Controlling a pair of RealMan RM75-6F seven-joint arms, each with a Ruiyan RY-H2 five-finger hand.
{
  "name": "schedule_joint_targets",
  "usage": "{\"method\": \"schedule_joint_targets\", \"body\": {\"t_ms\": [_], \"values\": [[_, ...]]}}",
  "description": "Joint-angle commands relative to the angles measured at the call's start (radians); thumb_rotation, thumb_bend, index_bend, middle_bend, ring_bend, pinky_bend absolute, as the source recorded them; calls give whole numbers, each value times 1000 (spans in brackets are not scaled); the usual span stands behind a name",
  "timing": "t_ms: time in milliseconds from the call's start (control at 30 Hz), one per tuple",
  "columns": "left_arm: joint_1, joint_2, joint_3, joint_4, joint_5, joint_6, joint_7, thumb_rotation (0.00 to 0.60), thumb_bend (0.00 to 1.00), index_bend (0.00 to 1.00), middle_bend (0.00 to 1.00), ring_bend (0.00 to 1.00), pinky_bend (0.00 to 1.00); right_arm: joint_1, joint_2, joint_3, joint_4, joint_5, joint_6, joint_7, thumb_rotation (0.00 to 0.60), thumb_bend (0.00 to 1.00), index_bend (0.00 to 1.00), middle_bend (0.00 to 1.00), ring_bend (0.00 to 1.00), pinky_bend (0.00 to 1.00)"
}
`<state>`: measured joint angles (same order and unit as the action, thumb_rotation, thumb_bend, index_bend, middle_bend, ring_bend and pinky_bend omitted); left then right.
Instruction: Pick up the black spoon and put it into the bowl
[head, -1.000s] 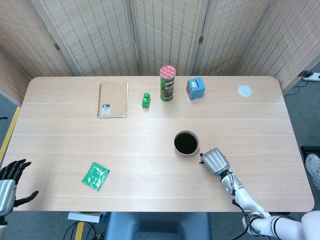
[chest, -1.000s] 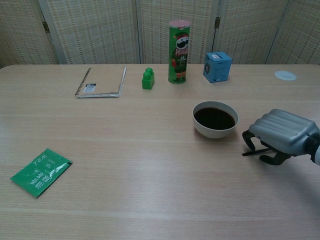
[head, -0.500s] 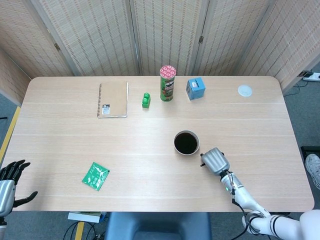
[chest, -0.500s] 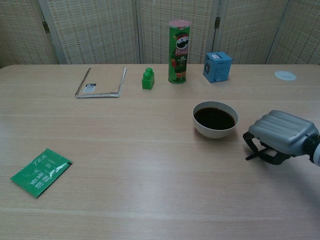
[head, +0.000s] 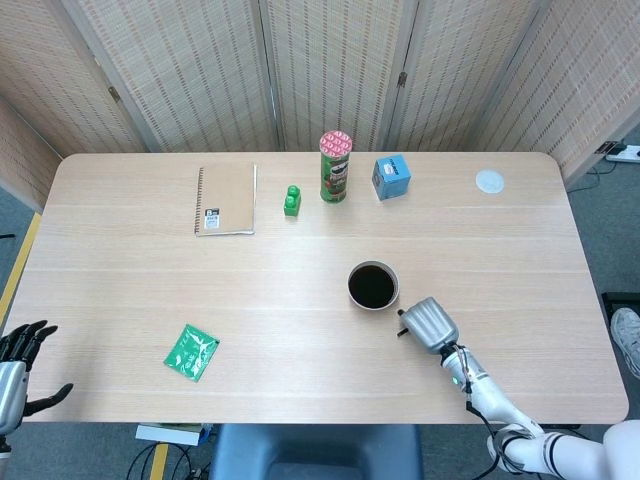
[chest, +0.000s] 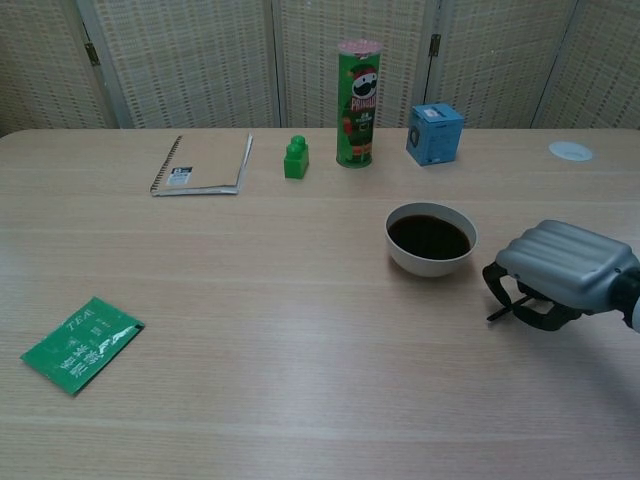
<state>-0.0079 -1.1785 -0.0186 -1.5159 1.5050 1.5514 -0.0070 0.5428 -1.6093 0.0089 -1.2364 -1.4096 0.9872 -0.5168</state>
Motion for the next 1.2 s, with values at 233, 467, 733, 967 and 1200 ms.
{"method": "schedule_joint_targets", "body": {"t_ms": [233,467,733,967,1200], "values": [[9,11,-2,-22,-4,10,18,600,162,207,164,131,184,-8,187,47,-242,-75,119,214,600,497,690,968,1000,1000],[9,22,-2,-49,5,17,39,600,162,207,164,131,184,39,173,114,-234,-58,94,403,600,503,709,973,1000,1000],[16,38,0,-78,4,22,62,600,162,207,164,131,184,97,37,175,-80,-24,48,739,600,504,721,982,1000,1000],[16,47,1,-99,1,18,78,600,162,207,164,131,184,135,-80,213,70,13,11,948,600,504,729,984,1000,1000],[16,51,0,-111,-2,13,91,600,161,207,164,131,183,172,-158,233,181,33,-40,1113,600,504,739,985,1000,1000]]}}
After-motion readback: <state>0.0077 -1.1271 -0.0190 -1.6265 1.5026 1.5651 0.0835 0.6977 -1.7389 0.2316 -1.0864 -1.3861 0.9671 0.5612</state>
